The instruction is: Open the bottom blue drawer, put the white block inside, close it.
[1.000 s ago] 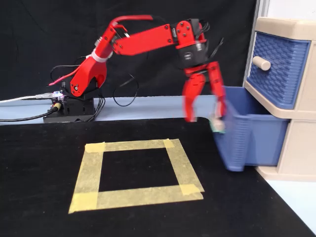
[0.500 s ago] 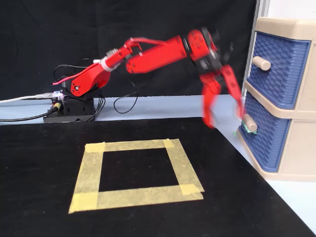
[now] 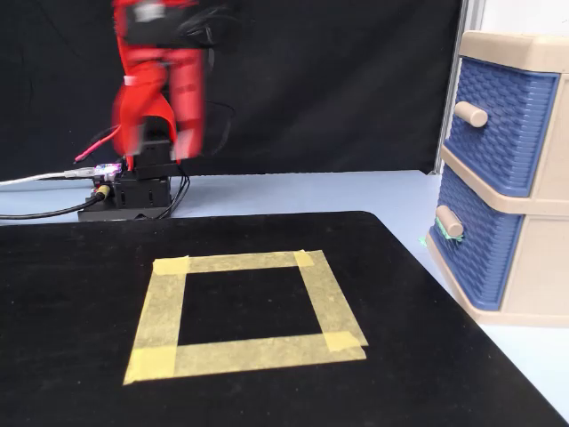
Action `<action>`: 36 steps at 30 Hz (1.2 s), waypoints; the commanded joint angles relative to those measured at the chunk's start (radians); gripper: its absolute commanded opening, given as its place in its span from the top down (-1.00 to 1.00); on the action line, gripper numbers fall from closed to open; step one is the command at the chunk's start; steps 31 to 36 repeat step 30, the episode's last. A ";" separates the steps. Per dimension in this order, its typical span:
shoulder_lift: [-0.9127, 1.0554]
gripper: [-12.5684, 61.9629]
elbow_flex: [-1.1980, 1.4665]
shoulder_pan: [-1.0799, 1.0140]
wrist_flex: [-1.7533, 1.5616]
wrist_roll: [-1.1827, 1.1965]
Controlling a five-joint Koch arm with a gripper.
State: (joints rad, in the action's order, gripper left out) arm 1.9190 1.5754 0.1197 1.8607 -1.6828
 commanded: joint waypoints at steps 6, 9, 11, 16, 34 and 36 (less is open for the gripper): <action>0.370 -0.25 0.549 -0.255 -0.252 0.365; 0.433 -0.26 0.739 -0.265 -0.261 0.364; 0.431 -0.26 0.810 -0.264 -0.252 0.365; 0.431 -0.26 0.893 -0.264 -0.244 0.364; 0.431 -0.26 0.893 -0.262 -0.241 0.365; 0.431 -0.26 0.893 -0.262 -0.241 0.365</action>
